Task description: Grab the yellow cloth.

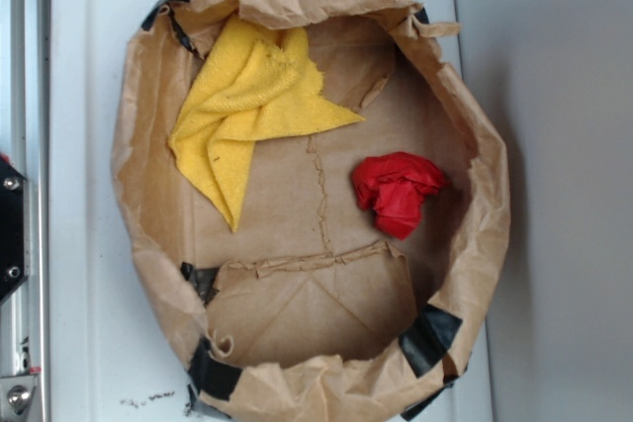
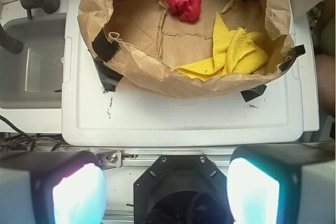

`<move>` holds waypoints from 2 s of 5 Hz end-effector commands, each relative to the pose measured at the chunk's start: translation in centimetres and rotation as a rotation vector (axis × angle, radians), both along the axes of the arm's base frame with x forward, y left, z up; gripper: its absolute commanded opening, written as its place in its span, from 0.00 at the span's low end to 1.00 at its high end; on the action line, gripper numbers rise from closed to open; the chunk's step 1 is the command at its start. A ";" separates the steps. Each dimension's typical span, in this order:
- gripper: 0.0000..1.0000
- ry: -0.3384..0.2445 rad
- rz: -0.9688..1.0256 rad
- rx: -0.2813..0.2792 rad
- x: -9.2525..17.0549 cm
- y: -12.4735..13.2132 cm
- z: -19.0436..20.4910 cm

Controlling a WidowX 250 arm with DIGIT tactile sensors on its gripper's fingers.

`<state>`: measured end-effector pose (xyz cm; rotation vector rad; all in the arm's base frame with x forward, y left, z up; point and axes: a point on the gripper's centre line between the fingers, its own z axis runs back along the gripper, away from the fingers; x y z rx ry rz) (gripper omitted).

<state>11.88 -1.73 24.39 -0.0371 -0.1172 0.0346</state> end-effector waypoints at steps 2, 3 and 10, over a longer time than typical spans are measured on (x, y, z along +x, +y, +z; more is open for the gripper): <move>1.00 0.032 0.049 0.006 3.6 2.2 -1.3; 1.00 0.032 0.049 0.006 3.6 2.2 -1.3; 1.00 0.194 -0.142 -0.026 14.7 7.9 -11.0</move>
